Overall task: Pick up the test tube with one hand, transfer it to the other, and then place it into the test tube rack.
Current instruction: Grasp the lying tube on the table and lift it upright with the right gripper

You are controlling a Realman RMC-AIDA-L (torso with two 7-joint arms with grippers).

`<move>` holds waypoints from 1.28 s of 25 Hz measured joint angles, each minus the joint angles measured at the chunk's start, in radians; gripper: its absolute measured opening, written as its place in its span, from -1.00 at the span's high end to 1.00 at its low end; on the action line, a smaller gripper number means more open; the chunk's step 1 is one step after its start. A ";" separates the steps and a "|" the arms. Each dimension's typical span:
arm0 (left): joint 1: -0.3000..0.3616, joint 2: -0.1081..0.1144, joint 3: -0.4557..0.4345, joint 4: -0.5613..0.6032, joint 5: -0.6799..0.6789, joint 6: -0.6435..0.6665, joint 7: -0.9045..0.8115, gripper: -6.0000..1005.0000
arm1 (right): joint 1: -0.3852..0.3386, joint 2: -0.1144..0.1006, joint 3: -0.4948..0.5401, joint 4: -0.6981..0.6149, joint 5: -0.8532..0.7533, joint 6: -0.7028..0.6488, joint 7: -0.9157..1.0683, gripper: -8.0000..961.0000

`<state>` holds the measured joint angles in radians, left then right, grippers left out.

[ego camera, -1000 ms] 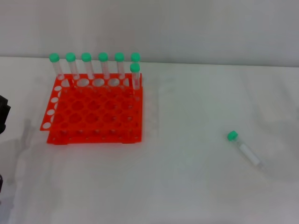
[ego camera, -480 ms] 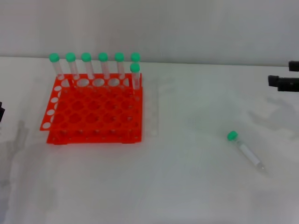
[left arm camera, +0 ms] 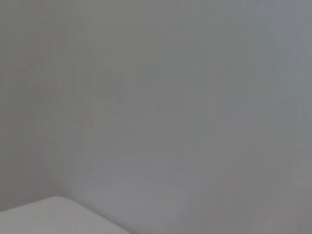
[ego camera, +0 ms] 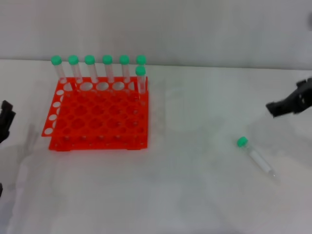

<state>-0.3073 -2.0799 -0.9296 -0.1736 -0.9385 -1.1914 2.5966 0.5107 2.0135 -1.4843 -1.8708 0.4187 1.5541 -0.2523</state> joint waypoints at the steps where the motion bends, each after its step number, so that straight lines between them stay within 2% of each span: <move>1: -0.005 0.000 0.000 0.009 0.015 -0.002 0.000 -0.74 | 0.009 0.001 -0.058 0.005 -0.037 0.016 0.047 -0.64; 2: -0.010 0.000 0.000 0.016 0.027 -0.003 0.001 -0.74 | 0.017 0.002 -0.109 0.015 -0.072 0.026 0.096 -0.64; 3: -0.013 0.000 0.000 0.021 0.036 -0.004 0.003 -0.74 | 0.017 0.002 -0.109 0.015 -0.072 0.026 0.096 -0.64; 4: -0.016 0.001 0.000 0.024 0.044 -0.004 0.005 -0.74 | 0.024 0.005 -0.196 0.047 -0.107 0.034 0.178 -0.64; 7: -0.019 0.002 -0.002 0.026 0.053 -0.004 0.009 -0.74 | 0.024 0.009 -0.225 0.082 -0.100 0.029 0.220 -0.63; 11: -0.023 0.002 -0.005 0.026 0.055 -0.004 0.009 -0.74 | 0.025 0.010 -0.236 0.144 -0.077 0.000 0.246 -0.62; 20: -0.017 0.001 0.000 0.026 0.059 -0.005 0.009 -0.74 | 0.108 0.012 -0.244 0.401 -0.022 -0.082 0.246 -0.59; 31: -0.007 -0.002 -0.005 0.026 0.056 -0.028 0.003 -0.74 | 0.144 0.010 -0.249 0.523 -0.009 -0.104 0.233 -0.57; 32: -0.007 -0.001 -0.005 0.026 0.056 -0.028 0.003 -0.74 | 0.146 0.010 -0.249 0.527 -0.009 -0.107 0.232 -0.49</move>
<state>-0.3145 -2.0810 -0.9342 -0.1473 -0.8828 -1.2193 2.5992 0.6565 2.0239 -1.7335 -1.3435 0.4097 1.4473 -0.0199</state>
